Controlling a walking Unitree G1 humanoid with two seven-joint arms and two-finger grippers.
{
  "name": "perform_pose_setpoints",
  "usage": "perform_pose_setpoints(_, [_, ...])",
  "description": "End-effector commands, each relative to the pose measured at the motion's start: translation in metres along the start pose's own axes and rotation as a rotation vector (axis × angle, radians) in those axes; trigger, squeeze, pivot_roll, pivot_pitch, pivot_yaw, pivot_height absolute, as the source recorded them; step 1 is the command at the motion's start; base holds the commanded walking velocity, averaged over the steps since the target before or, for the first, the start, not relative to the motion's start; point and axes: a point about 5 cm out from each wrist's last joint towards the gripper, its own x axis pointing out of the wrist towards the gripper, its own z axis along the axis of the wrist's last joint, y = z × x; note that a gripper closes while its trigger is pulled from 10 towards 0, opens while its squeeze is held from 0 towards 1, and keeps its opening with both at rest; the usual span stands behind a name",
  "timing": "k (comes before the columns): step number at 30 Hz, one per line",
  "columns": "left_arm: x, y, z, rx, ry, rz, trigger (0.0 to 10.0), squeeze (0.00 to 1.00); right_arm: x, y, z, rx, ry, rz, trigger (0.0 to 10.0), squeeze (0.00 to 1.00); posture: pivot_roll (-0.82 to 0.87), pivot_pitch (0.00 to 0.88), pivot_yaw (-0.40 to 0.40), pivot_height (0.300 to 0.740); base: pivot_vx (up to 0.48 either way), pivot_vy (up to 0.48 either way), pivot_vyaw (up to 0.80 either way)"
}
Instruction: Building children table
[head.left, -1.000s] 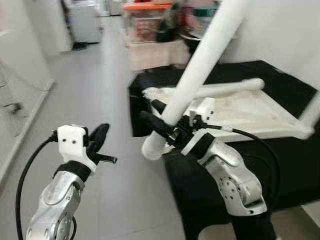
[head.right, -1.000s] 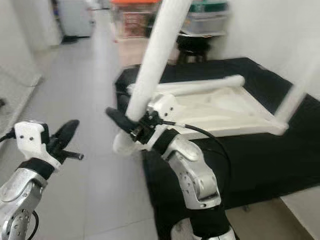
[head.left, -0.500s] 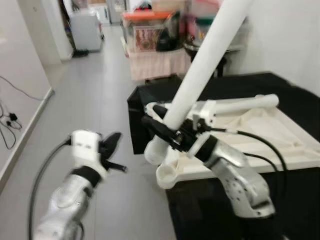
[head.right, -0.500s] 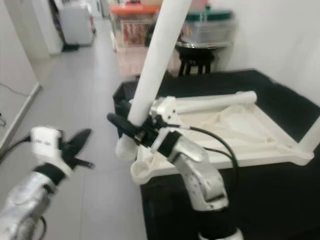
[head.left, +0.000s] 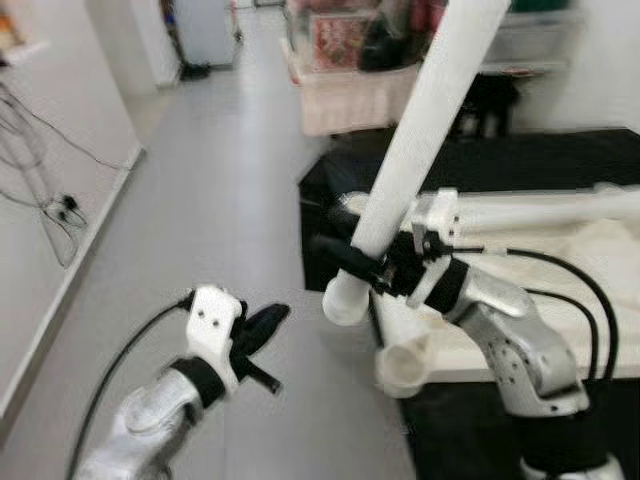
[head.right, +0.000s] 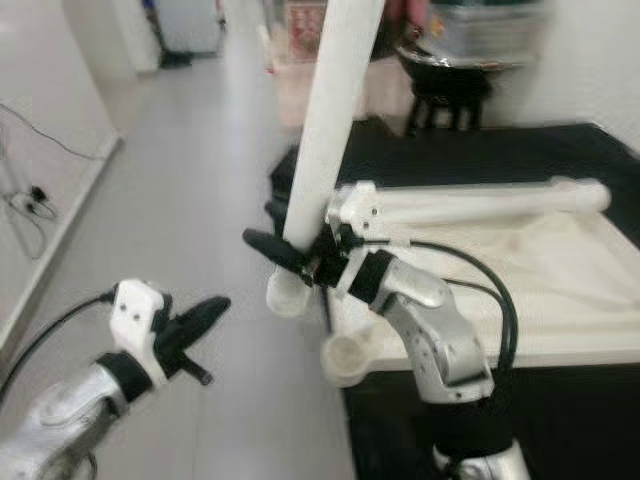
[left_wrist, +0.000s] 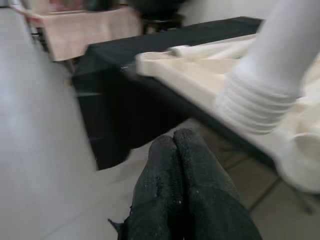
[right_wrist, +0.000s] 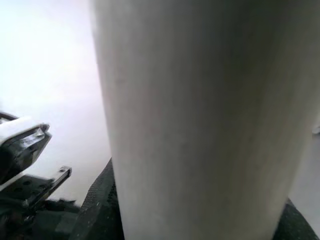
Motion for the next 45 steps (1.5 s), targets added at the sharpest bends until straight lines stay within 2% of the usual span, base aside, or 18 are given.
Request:
perform_pose_setpoints(1, [0.001,-0.006,0.000,-0.008,0.005,-0.039,10.0,0.00,-0.005,-0.006,0.002,0.000,0.003,-0.021,10.0,0.00,0.03,0.000,0.009,0.740,0.000,0.000,0.00])
perform_pose_setpoints(6, [0.000,-0.004,0.000,-0.009,0.016,-0.027,10.0,0.00,-0.007,-0.010,0.003,-0.002,0.018,-0.040,10.0,0.00,0.03,0.006,0.014,0.740,0.000,0.000,0.00])
perform_pose_setpoints(11, [0.001,-0.001,0.002,0.002,0.013,-0.014,10.0,0.00,-0.006,-0.011,0.001,0.007,0.020,-0.044,10.0,0.00,0.03,0.011,0.013,0.740,0.000,0.000,-0.80])
perform_pose_setpoints(18, [0.001,0.006,0.001,0.058,0.018,0.035,10.0,0.00,-0.002,-0.025,0.002,-0.028,0.051,-0.083,10.0,0.00,0.03,0.025,0.016,0.740,0.000,0.000,-0.80])
perform_pose_setpoints(23, [0.002,0.009,0.002,0.084,0.010,0.071,10.0,0.00,0.001,-0.029,0.003,-0.038,0.059,-0.076,10.0,0.00,0.04,0.032,0.014,0.740,0.000,0.000,-0.80])
perform_pose_setpoints(32, [0.002,0.013,0.003,0.088,0.003,0.120,10.0,0.00,0.010,-0.021,-0.002,-0.025,0.059,-0.040,10.0,0.00,0.05,0.047,0.011,0.740,0.000,0.000,-0.80])
perform_pose_setpoints(37, [0.004,0.014,-0.001,0.096,0.019,0.154,10.0,0.00,0.016,-0.010,-0.009,0.005,0.055,-0.017,10.0,0.00,0.04,0.052,0.015,0.740,0.000,0.000,-0.80])
perform_pose_setpoints(45, [0.006,0.013,-0.002,0.117,0.025,0.158,10.0,0.00,0.019,-0.006,-0.012,0.013,0.047,-0.007,10.0,0.00,0.04,0.049,0.015,0.740,0.000,0.000,-0.80])
